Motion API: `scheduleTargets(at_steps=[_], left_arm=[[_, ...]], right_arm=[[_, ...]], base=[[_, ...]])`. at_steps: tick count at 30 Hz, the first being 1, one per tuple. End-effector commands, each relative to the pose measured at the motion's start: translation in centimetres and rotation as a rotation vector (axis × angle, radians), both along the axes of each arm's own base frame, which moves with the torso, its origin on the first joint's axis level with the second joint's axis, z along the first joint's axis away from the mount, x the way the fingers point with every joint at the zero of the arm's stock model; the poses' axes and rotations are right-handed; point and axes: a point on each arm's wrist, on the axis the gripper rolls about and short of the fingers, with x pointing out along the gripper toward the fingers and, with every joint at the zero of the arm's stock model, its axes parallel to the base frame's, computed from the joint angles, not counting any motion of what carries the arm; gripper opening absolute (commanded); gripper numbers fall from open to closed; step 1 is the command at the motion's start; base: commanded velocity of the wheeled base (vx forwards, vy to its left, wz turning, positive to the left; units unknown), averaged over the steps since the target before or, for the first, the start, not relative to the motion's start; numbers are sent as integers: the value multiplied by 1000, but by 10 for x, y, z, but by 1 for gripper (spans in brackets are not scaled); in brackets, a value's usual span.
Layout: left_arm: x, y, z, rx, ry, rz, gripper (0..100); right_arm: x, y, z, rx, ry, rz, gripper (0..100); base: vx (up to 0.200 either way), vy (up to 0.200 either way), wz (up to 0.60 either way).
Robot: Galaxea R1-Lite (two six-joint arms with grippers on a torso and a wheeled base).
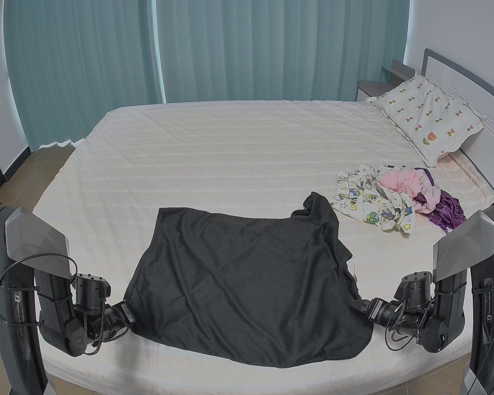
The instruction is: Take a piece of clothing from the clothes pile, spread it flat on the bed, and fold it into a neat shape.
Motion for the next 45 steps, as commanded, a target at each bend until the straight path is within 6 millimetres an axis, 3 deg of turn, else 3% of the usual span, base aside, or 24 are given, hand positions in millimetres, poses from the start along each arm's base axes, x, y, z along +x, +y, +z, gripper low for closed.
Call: scheduleTargets(at_steps=[1, 6, 9, 13, 14, 20, 31, 38, 45], left_arm=[[1, 1, 26, -40, -91, 27, 0], [-8, 0, 41, -43, -122, 22, 0], [-10, 0, 44, -42, -126, 19, 0], [-10, 0, 44, -41, -126, 18, 0], [-10, 0, 44, -41, -126, 20, 0], [-2, 3, 47, -45, -161, 40, 0], [26, 10, 54, -146, -262, 149, 0], [47, 10, 31, -152, -242, 164, 0], [69, 15, 29, -158, -298, 191, 0]], right_arm=[[1, 6, 0, 1, -8, 33, 100], [-2, 20, -7, -19, 16, 92, 100], [-5, 26, -17, -37, 35, 115, 100], [-3, 25, -15, -38, 22, 112, 100], [-2, 25, -14, -36, 18, 109, 0], [12, 18, 4, -2, -82, 65, 0], [70, 3, 22, 46, -283, -29, 0], [107, 6, 14, 57, -327, -34, 0], [140, 9, 15, 72, -361, -27, 0]], base=[[0, 0, 0], [0, 0, 0], [0, 0, 0], [0, 0, 0], [0, 0, 0], [0, 0, 0], [0, 0, 0], [0, 0, 0], [0, 0, 0]])
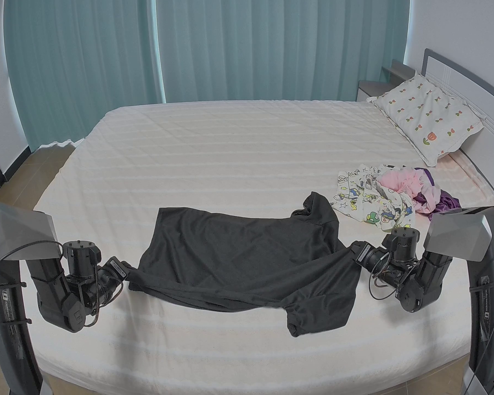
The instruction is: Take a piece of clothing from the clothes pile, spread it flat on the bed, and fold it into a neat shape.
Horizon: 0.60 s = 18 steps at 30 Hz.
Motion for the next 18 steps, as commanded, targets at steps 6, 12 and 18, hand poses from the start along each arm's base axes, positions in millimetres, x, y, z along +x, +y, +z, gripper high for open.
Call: scheduleTargets(at_steps=[6, 12, 18], left_arm=[[32, 4, -19, -24, -37, 74, 0], [34, 4, -30, -22, -14, 74, 0], [37, 3, -35, -24, -11, 72, 0]], right_arm=[[44, 7, -5, 5, -26, -1, 0], [53, 8, -5, 6, -38, -4, 0], [55, 5, -12, 3, -8, -14, 100]], base=[[0, 0, 0], [0, 0, 0], [0, 0, 0]])
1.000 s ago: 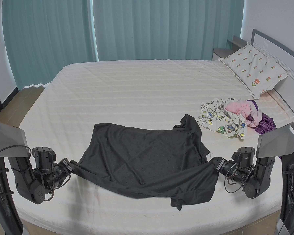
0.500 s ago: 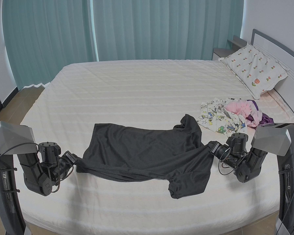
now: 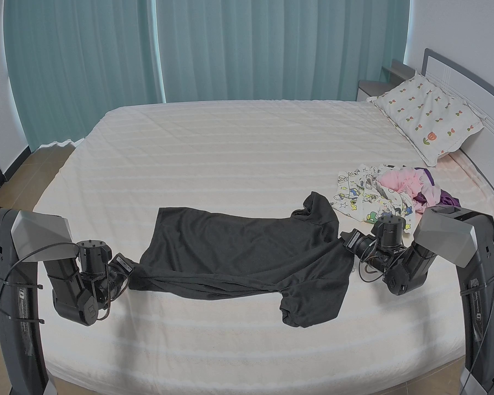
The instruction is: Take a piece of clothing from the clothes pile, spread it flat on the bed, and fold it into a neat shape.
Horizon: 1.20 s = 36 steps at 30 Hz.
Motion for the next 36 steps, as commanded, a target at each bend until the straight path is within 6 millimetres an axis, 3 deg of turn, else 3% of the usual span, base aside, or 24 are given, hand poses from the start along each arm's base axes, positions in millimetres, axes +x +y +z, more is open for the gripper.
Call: scheduleTargets(at_steps=[1, 3, 4, 7, 11, 15, 16, 19, 21, 25, 36], left_arm=[[1, 0, -7, -2, 15, 0, 0], [1, 0, -7, -3, 15, -2, 0], [1, 0, -7, -3, 15, -2, 100], [1, -1, -7, -5, 15, -4, 100], [1, -1, -7, -5, 15, -4, 100], [1, -1, -7, -8, 16, -2, 100], [1, 0, -7, -9, 16, 0, 100], [1, -1, -7, -9, 14, -2, 100], [1, -2, -7, -9, 14, -5, 100], [0, -1, -7, -9, 17, -3, 100], [-1, -1, -8, -7, 20, 1, 100]], right_arm=[[0, -6, -1, 0, 8, -13, 100], [-3, -17, 14, 4, -5, -35, 100], [-4, -17, 15, 4, -5, -35, 100], [-16, -26, 26, 4, 15, -45, 100], [-26, -34, 29, 0, 45, -62, 100], [-51, -32, 26, -11, 109, -43, 100], [-64, -22, 26, -8, 134, -1, 100], [-76, -13, 25, -12, 156, 31, 100], [-101, 7, 15, -34, 230, 102, 100], [-122, 26, 11, -50, 264, 173, 100], [-135, 43, 6, -104, 362, 240, 100]], base=[[0, 0, 0], [0, 0, 0], [0, 0, 0], [0, 0, 0], [0, 0, 0], [0, 0, 0], [0, 0, 0], [0, 0, 0], [0, 0, 0], [0, 0, 0], [0, 0, 0]])
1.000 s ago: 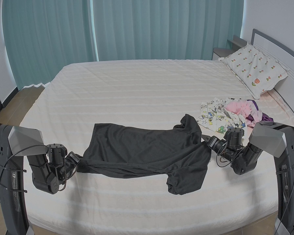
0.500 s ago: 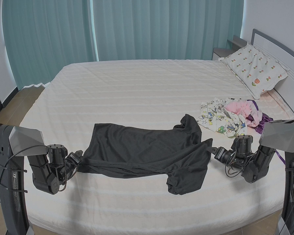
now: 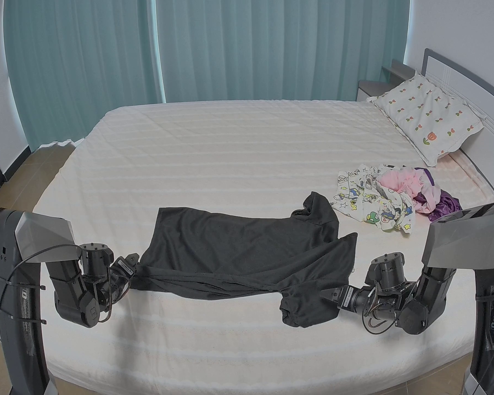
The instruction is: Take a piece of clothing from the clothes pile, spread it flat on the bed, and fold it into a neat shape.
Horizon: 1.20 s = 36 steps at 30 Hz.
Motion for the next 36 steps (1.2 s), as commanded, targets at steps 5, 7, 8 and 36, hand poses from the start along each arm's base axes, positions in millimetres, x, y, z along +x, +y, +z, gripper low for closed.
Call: scheduleTargets(at_steps=[5, 7, 8, 36], left_arm=[[0, 0, 1, 1, -2, 1, 100], [-1, 1, 0, 1, -1, 3, 100], [-1, 1, 0, 1, 1, 3, 100], [-1, 7, 1, 1, -1, 23, 100]], right_arm=[[-3, 15, -7, -16, 30, 57, 100], [-3, 18, -7, -17, 36, 69, 100], [-3, 21, -8, -16, 36, 74, 100], [-9, 46, -9, -132, 67, 13, 100]], base=[[0, 0, 0], [0, 0, 0], [0, 0, 0], [0, 0, 0]])
